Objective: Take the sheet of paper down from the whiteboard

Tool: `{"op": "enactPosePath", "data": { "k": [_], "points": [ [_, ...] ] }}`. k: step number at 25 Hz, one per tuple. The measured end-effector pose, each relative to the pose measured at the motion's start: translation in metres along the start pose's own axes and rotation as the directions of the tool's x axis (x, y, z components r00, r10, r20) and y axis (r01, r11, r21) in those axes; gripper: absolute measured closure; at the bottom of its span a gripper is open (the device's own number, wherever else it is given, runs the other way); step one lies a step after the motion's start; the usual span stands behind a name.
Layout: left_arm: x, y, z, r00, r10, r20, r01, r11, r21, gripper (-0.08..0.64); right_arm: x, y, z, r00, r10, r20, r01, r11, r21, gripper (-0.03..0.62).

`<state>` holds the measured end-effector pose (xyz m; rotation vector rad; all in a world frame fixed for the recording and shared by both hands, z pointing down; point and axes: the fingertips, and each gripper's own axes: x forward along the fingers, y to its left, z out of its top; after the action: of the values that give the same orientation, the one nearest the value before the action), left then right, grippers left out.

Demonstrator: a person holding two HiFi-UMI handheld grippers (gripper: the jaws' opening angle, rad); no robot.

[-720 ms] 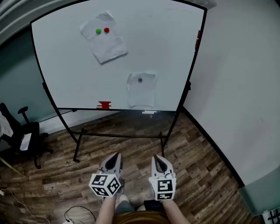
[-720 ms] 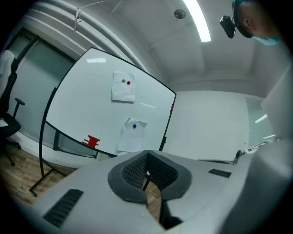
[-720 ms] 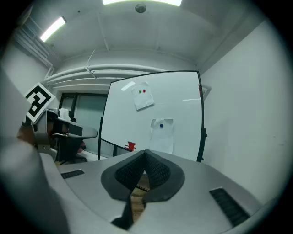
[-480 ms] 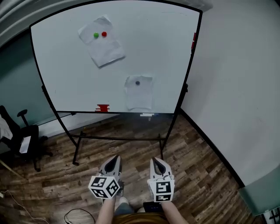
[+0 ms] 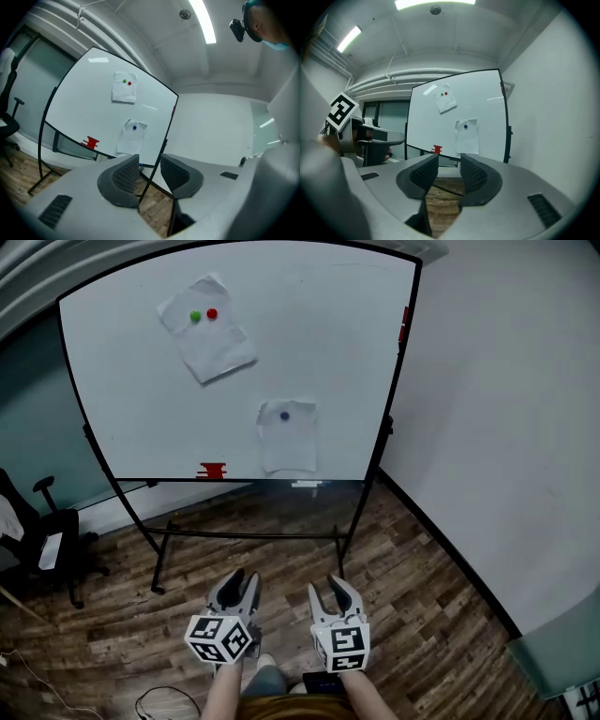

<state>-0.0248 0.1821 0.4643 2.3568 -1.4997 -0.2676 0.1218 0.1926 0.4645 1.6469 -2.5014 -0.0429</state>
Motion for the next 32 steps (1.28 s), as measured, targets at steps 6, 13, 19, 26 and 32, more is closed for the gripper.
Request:
{"op": "enactPosePath", "data": {
  "k": [6,13,19,26,32],
  "points": [
    [0.016,0.003,0.0,1.0,0.006,-0.012,-0.005,1.0,0.029,0.416,0.013,-0.014,-0.002,1.0,-0.02,0.001,0.02,1.0,0.007,0.449],
    [0.066,0.024,0.009,1.0,0.009,0.017,-0.01,0.998,0.063,0.423,0.065,-0.033,-0.005,1.0,-0.002,-0.009,0.002,1.0,0.002,0.453],
    [0.147,0.074,0.019,1.0,0.012,0.004,-0.012,0.999,0.033,0.423,0.151,-0.058,-0.002,1.0,0.001,-0.011,-0.002,1.0,-0.008,0.453],
    [0.279,0.132,0.084,0.997,-0.077,0.026,0.077,0.997,-0.005,0.425,0.285,-0.095,0.03,1.0,-0.02,-0.003,0.02,1.0,-0.012,0.453],
    [0.364,0.18,0.113,0.992,-0.123,0.004,0.123,0.992,0.016,0.425,0.386,-0.116,0.055,0.997,-0.059,0.044,0.06,0.998,-0.017,0.453]
  ]
}}
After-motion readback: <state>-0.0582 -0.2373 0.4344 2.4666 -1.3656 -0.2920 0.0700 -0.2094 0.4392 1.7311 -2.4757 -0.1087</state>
